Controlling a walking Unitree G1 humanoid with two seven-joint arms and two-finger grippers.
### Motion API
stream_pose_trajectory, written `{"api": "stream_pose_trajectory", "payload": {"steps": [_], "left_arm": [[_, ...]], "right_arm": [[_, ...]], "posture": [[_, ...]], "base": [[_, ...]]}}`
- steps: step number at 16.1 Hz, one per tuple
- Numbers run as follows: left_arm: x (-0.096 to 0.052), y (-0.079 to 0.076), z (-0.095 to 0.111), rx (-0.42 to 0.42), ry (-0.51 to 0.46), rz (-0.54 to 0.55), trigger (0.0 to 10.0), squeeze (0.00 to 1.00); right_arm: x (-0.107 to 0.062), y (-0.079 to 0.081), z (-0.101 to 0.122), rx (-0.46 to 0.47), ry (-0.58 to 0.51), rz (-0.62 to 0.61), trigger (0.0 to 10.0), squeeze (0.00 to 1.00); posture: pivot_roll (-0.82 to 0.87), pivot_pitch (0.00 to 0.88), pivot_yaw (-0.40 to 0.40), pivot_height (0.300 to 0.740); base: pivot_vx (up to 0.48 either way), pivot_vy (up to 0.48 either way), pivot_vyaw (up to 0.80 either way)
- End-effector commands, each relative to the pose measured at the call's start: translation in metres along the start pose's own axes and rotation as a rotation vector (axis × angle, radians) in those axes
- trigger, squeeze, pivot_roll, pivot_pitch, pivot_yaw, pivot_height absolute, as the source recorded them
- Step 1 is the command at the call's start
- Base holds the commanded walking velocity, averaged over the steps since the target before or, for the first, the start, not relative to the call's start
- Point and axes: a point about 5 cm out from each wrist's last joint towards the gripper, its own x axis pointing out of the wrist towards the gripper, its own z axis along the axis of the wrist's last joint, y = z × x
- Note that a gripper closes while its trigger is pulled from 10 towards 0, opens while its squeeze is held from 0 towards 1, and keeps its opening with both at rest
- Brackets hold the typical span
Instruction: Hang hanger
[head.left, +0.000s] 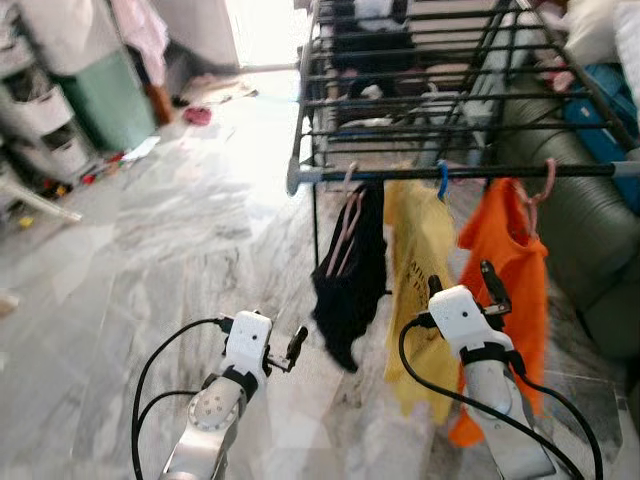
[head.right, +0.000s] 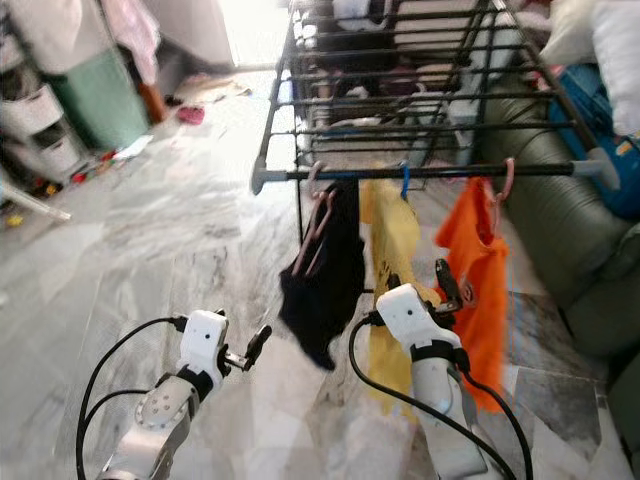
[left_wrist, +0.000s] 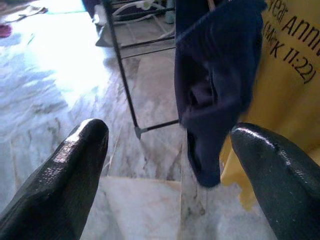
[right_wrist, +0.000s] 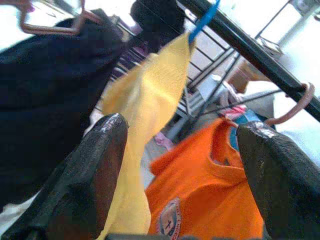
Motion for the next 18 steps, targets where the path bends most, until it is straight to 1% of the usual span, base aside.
{"api": "stream_pose_trajectory", "payload": {"steps": [1, 5, 8, 11, 13, 14, 15, 16, 18], "left_arm": [[-0.002, 0.004, -0.004, 0.003, 0.014, 0.022, 10.0, 0.00], [-0.005, 0.006, -0.008, -0.006, 0.021, 0.041, 10.0, 0.00], [-0.005, 0.008, -0.010, 0.000, 0.020, 0.041, 10.0, 0.00], [-0.004, 0.010, -0.010, 0.009, 0.022, 0.041, 10.0, 0.00], [-0.002, 0.014, -0.012, 0.028, 0.037, 0.056, 10.0, 0.00], [-0.002, 0.019, -0.016, 0.038, 0.054, 0.083, 10.0, 0.00], [-0.004, 0.026, -0.024, 0.039, 0.086, 0.143, 10.0, 0.00], [-0.005, 0.030, -0.029, 0.012, 0.110, 0.189, 10.0, 0.00], [-0.007, 0.031, -0.032, -0.002, 0.118, 0.212, 10.0, 0.00]], "right_arm": [[0.001, 0.003, 0.000, 0.009, -0.004, 0.024, 10.0, 0.00], [0.004, 0.007, 0.003, 0.014, -0.019, 0.055, 10.0, 0.00], [0.006, 0.010, 0.004, 0.039, -0.019, 0.058, 10.0, 0.00], [0.004, 0.012, 0.000, 0.064, 0.009, 0.051, 10.0, 0.00], [0.005, 0.013, -0.004, 0.089, 0.035, 0.049, 10.0, 0.00], [0.006, 0.016, -0.008, 0.114, 0.058, 0.062, 10.0, 0.00], [0.008, 0.022, -0.012, 0.117, 0.076, 0.095, 10.0, 0.00], [0.010, 0.025, -0.014, 0.117, 0.078, 0.123, 10.0, 0.00], [0.010, 0.028, -0.014, 0.119, 0.078, 0.142, 10.0, 0.00]], "posture": [[-0.15, 0.000, 0.062, 0.740], [-0.14, 0.000, 0.047, 0.740], [-0.14, 0.000, 0.060, 0.740], [-0.14, 0.000, 0.070, 0.740], [-0.14, 0.000, 0.069, 0.740], [-0.14, 0.000, 0.066, 0.740], [-0.13, 0.000, 0.061, 0.740], [-0.12, 0.000, 0.044, 0.740], [-0.11, 0.000, 0.025, 0.740]], "base": [[-0.285, 0.000, 0.00], [-0.282, 0.000, 0.00], [0.000, 0.000, 0.00], [0.000, 0.000, 0.00], [0.000, 0.000, 0.00], [0.000, 0.000, 0.00], [0.000, 0.000, 0.00], [0.000, 0.000, 0.00], [0.000, 0.000, 0.00]]}}
